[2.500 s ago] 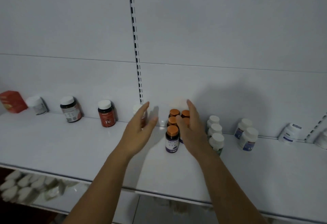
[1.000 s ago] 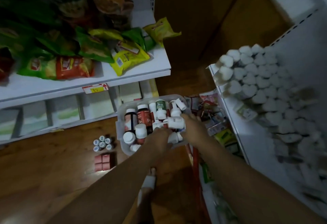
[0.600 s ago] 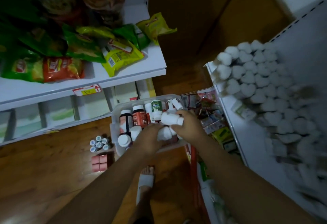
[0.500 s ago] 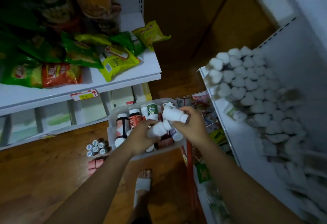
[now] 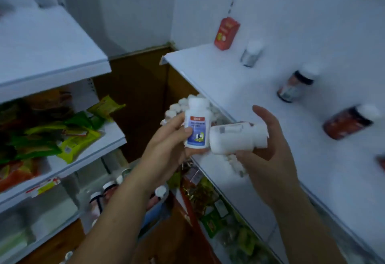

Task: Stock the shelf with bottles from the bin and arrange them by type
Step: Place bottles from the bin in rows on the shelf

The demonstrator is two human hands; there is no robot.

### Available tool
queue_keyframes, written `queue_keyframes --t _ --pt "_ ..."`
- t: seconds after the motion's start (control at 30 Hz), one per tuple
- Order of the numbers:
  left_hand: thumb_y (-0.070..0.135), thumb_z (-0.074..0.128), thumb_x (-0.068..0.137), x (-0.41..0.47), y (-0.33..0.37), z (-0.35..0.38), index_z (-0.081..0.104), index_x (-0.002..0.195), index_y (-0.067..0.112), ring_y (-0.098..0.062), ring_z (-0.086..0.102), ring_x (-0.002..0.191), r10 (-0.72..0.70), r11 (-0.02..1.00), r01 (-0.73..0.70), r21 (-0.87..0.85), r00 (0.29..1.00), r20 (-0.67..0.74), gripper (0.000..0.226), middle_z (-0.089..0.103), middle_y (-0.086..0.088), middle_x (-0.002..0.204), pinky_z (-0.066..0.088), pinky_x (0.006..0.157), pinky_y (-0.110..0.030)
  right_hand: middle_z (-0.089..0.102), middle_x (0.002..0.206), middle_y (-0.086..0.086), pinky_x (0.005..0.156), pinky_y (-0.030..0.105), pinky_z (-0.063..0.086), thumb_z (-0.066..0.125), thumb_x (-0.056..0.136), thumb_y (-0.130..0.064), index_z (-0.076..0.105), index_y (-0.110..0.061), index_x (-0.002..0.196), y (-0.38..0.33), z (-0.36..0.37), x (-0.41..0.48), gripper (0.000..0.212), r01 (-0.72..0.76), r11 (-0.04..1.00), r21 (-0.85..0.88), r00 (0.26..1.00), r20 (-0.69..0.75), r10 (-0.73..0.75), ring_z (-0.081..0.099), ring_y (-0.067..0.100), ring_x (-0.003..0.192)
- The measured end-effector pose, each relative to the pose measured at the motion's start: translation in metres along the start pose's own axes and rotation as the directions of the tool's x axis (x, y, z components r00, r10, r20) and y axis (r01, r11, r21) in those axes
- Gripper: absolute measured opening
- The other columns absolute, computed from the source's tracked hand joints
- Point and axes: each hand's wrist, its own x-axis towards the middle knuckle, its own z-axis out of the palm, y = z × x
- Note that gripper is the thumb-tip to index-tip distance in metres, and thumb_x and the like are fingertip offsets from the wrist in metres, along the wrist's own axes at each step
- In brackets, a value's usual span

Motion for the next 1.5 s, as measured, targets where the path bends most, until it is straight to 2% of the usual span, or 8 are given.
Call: queue_keyframes --t 0.3,0.43,0.53,0.63,0.77,0.97,1.07,1.5 --pt "0.02 0.065 0.093 -0.016 -0.068 0.192 0.057 0.144 0.005 -0.046 0.065 0.124 -0.202 0.966 0.253 -0.054 0.867 0.456 0.054 0.065 -0.026 0.138 0.06 0.093 -0.051 0.058 0.147 0.019 0.09 0.056 0.058 0.092 0.065 -0.013 0.05 -0.023 0.149 -0.068 -0.11 -0.131 0.094 0.141 0.896 0.421 0.914 -0.404 0.046 0.06 0.047 0.126" --pt "0.021 0.065 0.092 -0.051 -0.105 0.264 0.058 0.144 0.009 -0.043 0.065 0.125 -0.287 0.943 0.333 0.016 0.785 0.55 0.054 0.066 -0.021 0.138 0.061 0.094 -0.049 0.066 0.137 0.016 0.093 0.057 0.058 0.07 0.078 -0.001 0.052 -0.02 0.144 -0.094 -0.146 -0.21 0.071 0.228 0.892 0.389 0.81 -0.585 0.048 0.065 0.043 0.121" --pt "0.022 0.058 0.095 -0.085 -0.126 0.315 0.059 0.144 0.009 -0.042 0.065 0.127 -0.329 0.927 0.371 0.061 0.722 0.608 0.05 0.067 -0.02 0.138 0.061 0.094 -0.048 0.063 0.121 0.031 0.094 0.061 0.057 0.081 0.071 -0.008 0.058 -0.006 0.132 -0.109 -0.178 -0.271 0.065 0.267 0.907 0.325 0.748 -0.663 0.017 0.066 0.048 0.113" --pt "0.024 0.053 0.097 -0.12 -0.151 0.364 0.057 0.145 0.008 -0.042 0.064 0.127 -0.344 0.926 0.358 0.121 0.663 0.665 0.051 0.066 -0.02 0.139 0.059 0.098 -0.05 0.057 0.132 0.038 0.099 0.067 0.052 0.092 0.069 -0.016 0.055 -0.003 0.141 -0.127 -0.205 -0.336 0.082 0.329 0.9 0.286 0.66 -0.751 -0.002 0.057 0.056 0.124" --pt "0.026 0.053 0.097 -0.172 -0.187 0.426 0.057 0.146 0.01 -0.042 0.062 0.126 -0.345 0.933 0.31 0.183 0.626 0.7 0.051 0.065 -0.02 0.139 0.054 0.097 -0.048 0.062 0.141 0.022 0.11 0.064 0.045 0.066 0.094 -0.015 0.055 -0.01 0.146 -0.145 -0.234 -0.428 0.053 0.372 0.896 0.243 0.632 -0.773 -0.053 0.059 0.045 0.13" --pt "0.023 0.056 0.096 -0.244 -0.244 0.506 0.062 0.142 0.009 -0.032 0.07 0.11 -0.378 0.91 0.364 0.199 0.529 0.76 0.048 0.069 -0.02 0.133 0.061 0.08 -0.035 0.059 0.146 0.019 0.107 0.051 0.052 0.06 0.099 -0.013 0.05 -0.006 0.15 -0.166 -0.275 -0.547 0.052 0.462 0.856 0.232 0.524 -0.85 -0.053 0.057 0.04 0.134" --pt "0.019 0.057 0.101 -0.268 -0.271 0.537 0.06 0.143 0.01 -0.037 0.069 0.118 -0.404 0.898 0.372 0.237 0.48 0.779 0.043 0.068 -0.019 0.137 0.061 0.084 -0.037 0.056 0.148 0.022 0.115 0.058 0.042 0.053 0.1 -0.014 0.05 -0.006 0.15 -0.167 -0.292 -0.588 0.051 0.486 0.854 0.186 0.467 -0.881 -0.074 0.052 0.044 0.138" --pt "0.013 0.059 0.097 -0.265 -0.356 0.615 0.058 0.143 0.007 -0.039 0.069 0.117 -0.452 0.879 0.374 0.296 0.456 0.766 0.046 0.069 -0.021 0.134 0.062 0.087 -0.044 0.068 0.135 0.016 0.103 0.048 0.048 0.044 0.107 -0.015 0.058 -0.01 0.143 -0.154 -0.376 -0.623 0.04 0.42 0.898 0.129 0.336 -0.941 -0.022 0.061 0.039 0.129"
